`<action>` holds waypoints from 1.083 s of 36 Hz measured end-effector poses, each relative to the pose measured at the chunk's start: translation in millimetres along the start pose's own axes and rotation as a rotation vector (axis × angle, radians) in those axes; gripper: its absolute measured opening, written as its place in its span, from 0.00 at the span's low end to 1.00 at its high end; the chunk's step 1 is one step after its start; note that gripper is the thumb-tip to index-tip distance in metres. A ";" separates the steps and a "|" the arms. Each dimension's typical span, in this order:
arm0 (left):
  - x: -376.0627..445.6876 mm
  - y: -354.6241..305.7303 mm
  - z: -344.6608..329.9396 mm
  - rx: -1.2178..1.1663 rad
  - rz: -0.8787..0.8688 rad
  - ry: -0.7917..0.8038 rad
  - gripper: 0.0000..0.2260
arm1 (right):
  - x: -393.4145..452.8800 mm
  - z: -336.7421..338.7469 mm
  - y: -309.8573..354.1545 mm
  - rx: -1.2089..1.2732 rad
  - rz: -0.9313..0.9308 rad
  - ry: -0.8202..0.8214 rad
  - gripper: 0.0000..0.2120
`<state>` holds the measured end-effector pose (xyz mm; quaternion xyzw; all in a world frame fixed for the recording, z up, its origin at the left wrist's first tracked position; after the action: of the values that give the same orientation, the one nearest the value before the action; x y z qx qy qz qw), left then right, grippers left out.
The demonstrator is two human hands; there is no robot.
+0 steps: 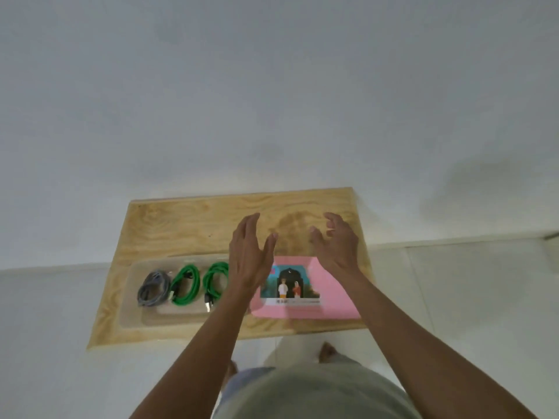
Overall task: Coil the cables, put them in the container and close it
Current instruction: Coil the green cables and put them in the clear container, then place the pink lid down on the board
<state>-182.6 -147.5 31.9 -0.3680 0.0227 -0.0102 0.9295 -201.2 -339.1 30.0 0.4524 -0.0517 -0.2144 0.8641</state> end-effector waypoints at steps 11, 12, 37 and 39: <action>-39.3 12.5 -86.5 0.261 0.286 0.187 0.30 | -28.5 35.3 -110.7 -0.139 -0.132 0.156 0.23; -40.8 15.3 -90.0 0.292 0.294 0.201 0.32 | -31.1 35.0 -116.9 -0.156 -0.135 0.165 0.24; -65.3 1.3 -133.4 0.220 0.450 0.199 0.44 | -33.7 48.4 -152.8 -0.310 -0.242 0.286 0.34; -65.8 -7.8 -127.4 0.166 0.455 0.186 0.43 | -33.3 53.5 -149.3 -0.281 -0.275 0.262 0.36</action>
<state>-254.7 -237.9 -53.2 -0.2733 0.1893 0.1634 0.9289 -294.8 -440.3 -55.2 0.3544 0.1535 -0.2747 0.8806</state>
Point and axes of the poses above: each hand's wrist, its own x-axis towards the middle knuckle, its own z-axis out of the back of the hand, y = z × x, the point moved 2 cm from there along x, towards the middle knuckle, and after that the axes turned 3 degrees about z, right-handed, at the moved point
